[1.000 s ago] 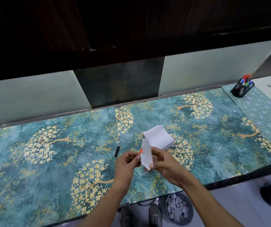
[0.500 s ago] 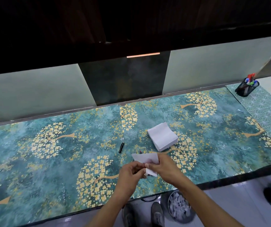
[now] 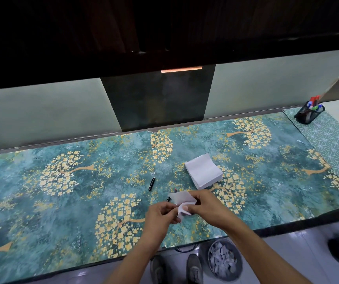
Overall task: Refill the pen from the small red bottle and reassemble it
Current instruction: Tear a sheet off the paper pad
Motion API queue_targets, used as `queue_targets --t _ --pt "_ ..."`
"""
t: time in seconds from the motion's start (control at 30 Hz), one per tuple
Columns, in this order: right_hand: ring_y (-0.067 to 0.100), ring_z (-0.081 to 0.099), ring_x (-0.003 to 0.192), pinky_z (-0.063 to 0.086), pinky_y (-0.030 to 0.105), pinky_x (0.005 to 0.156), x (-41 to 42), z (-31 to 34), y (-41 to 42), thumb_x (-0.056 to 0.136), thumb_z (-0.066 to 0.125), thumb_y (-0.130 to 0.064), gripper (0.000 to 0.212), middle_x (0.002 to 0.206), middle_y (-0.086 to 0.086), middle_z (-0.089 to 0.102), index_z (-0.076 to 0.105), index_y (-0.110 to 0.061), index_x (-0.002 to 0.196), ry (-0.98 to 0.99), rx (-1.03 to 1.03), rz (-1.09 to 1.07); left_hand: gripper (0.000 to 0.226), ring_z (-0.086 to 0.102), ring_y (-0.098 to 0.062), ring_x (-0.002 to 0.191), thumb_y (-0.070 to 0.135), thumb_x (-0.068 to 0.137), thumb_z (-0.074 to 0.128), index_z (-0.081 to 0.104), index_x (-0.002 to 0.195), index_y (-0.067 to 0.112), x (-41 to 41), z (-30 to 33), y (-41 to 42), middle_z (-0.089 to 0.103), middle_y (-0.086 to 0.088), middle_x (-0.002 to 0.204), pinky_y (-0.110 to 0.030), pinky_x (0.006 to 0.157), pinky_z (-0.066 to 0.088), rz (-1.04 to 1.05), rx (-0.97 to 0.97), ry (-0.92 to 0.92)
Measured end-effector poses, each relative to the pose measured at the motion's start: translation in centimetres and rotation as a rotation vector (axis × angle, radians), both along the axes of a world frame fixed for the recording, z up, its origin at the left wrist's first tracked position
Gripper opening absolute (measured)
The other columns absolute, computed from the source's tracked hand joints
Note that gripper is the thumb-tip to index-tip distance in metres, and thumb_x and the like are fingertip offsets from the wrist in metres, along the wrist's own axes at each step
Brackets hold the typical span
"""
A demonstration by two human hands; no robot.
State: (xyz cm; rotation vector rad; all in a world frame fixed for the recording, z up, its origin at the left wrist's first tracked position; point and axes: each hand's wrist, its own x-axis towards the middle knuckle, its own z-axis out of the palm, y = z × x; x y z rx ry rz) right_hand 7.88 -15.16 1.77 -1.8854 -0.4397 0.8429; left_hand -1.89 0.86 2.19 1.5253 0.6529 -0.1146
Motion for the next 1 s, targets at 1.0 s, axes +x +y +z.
queue_targets --t 1.0 --pt "0.027 0.075 0.1 0.06 0.047 0.087 0.3 0.2 -0.8 0.097 0.067 -0.005 0.015 0.101 0.004 0.08 0.076 -0.011 0.106 0.077 0.152 -0.267 0.021 0.059 -0.015 0.057 0.014 0.097 0.063 0.073 0.086 0.0 0.4 0.8 -0.9 0.073 -0.016 0.073 -0.025 0.06 0.054 0.059 -0.023 -0.073"
